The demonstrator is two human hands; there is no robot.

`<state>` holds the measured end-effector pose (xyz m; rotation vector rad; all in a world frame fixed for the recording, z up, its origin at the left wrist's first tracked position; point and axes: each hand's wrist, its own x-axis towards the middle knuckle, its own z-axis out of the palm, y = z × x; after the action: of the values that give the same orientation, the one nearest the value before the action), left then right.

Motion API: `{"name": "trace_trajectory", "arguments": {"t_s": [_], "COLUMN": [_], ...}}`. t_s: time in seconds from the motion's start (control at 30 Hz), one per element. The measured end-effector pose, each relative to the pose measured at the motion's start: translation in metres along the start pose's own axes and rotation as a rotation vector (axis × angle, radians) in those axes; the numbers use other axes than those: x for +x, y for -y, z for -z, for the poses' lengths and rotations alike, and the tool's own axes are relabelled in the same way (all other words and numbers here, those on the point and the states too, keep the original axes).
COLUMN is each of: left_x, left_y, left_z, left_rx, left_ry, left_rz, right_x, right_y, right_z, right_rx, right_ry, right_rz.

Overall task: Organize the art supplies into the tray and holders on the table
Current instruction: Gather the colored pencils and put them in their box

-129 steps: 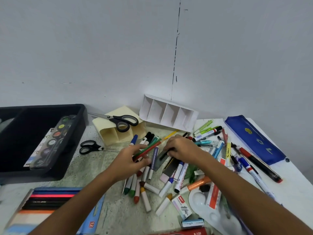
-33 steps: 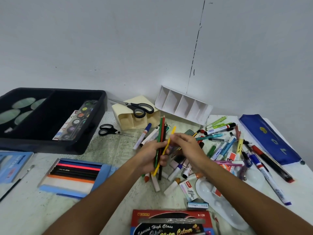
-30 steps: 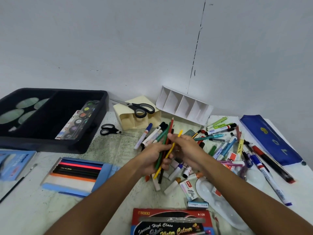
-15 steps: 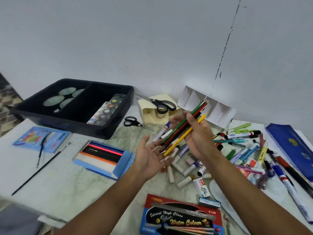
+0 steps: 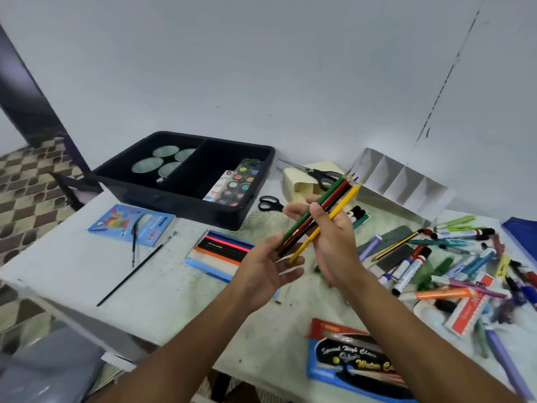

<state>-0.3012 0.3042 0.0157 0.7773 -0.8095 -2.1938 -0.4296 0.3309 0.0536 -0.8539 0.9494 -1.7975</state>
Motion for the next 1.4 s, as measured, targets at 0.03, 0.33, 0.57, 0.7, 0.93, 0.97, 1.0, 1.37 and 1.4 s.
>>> {"name": "trace_trajectory", "arguments": {"t_s": [0.03, 0.33, 0.57, 0.7, 0.93, 0.97, 1.0, 1.37, 1.4], "left_x": [-0.007, -0.052, -0.064, -0.060, -0.040, -0.037, -0.034, -0.008, -0.007], "left_y": [-0.002, -0.033, -0.054, -0.064, -0.090, -0.095, -0.100, -0.138, -0.138], "left_z": [0.007, 0.071, 0.103, 0.114, 0.137, 0.140, 0.142, 0.138, 0.140], "left_rx": [0.043, 0.184, 0.228, 0.233, 0.391, 0.442, 0.503, 0.916, 0.909], "left_ry": [-0.007, -0.019, -0.018, -0.039, -0.094, -0.087, -0.071, 0.113, 0.127], "left_rz": [-0.020, -0.060, -0.001, 0.018, 0.052, 0.075, 0.100, 0.230, 0.226], "right_x": [-0.006, -0.033, -0.031, -0.023, 0.019, 0.028, 0.036, 0.091, 0.093], "right_y": [-0.008, -0.045, -0.056, -0.052, -0.018, -0.013, -0.007, -0.049, -0.053], "right_z": [-0.009, -0.068, -0.070, -0.066, -0.044, -0.043, -0.046, -0.087, -0.085], "right_rx": [0.008, -0.067, -0.062, -0.112, -0.590, -0.680, -0.766, -0.904, -0.861], "right_ry": [-0.025, -0.154, -0.027, -0.010, -0.221, -0.153, -0.014, 1.213, 1.215], "right_rz": [-0.019, -0.236, -0.413, -0.456, -0.085, 0.025, 0.093, -1.138, -1.151]}}
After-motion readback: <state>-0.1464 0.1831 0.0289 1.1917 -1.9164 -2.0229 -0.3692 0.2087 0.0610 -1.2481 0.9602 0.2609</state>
